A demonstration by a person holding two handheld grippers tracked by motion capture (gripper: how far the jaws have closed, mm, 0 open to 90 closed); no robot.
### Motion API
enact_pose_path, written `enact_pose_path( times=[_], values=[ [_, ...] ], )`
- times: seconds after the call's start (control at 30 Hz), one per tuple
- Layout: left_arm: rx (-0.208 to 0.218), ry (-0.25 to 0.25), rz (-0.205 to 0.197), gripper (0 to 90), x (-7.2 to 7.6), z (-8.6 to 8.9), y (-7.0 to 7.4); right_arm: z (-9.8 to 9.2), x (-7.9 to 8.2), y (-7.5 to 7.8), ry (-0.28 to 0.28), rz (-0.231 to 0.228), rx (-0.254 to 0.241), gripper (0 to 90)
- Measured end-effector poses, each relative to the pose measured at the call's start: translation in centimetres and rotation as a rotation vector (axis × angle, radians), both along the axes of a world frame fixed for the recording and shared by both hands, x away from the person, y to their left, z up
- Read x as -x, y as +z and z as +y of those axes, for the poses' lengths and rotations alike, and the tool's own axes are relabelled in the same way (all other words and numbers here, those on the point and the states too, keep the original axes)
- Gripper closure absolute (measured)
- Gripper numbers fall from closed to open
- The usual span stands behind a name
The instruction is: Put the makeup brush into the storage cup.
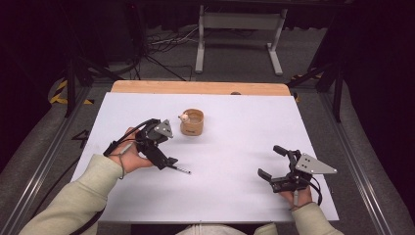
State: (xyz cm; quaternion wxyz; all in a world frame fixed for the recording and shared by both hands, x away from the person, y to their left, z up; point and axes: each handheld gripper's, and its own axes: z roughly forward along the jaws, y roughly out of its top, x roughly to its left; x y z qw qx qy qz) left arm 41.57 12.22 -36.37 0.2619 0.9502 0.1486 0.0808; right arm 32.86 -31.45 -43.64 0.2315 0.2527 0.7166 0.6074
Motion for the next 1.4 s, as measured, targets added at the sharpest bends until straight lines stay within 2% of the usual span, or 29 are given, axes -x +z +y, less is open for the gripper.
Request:
enact_pose_path(
  times=[0.17,0.47,0.6,0.67,0.73,1.4],
  values=[
    [-0.030,-0.002,0.017,1.0,-0.2,-0.2,0.0,0.0,0.0,0.0,0.004,0.004,0.001,0.0],
    [-0.096,0.011,0.080,1.0,-0.8,-0.3,-0.4,0.1,0.0,0.0,0.014,0.013,-0.002,0.0],
    [-0.130,0.001,0.085,1.4,-0.7,-0.5,-0.8,0.1,-0.1,-0.1,0.017,0.018,-0.002,0.0],
    [-0.131,-0.001,0.086,1.9,-0.7,-0.6,-0.9,0.1,-0.1,-0.1,0.019,0.019,-0.001,0.0],
    [-0.141,-0.010,0.066,3.0,-0.6,-0.7,-1.1,0.1,-0.1,-0.1,0.019,0.021,-0.002,0.0],
    [-0.180,-0.003,0.110,3.3,-0.9,-1.1,-3.6,0.1,-0.1,-0.1,0.020,0.028,-0.002,0.0]
  ],
)
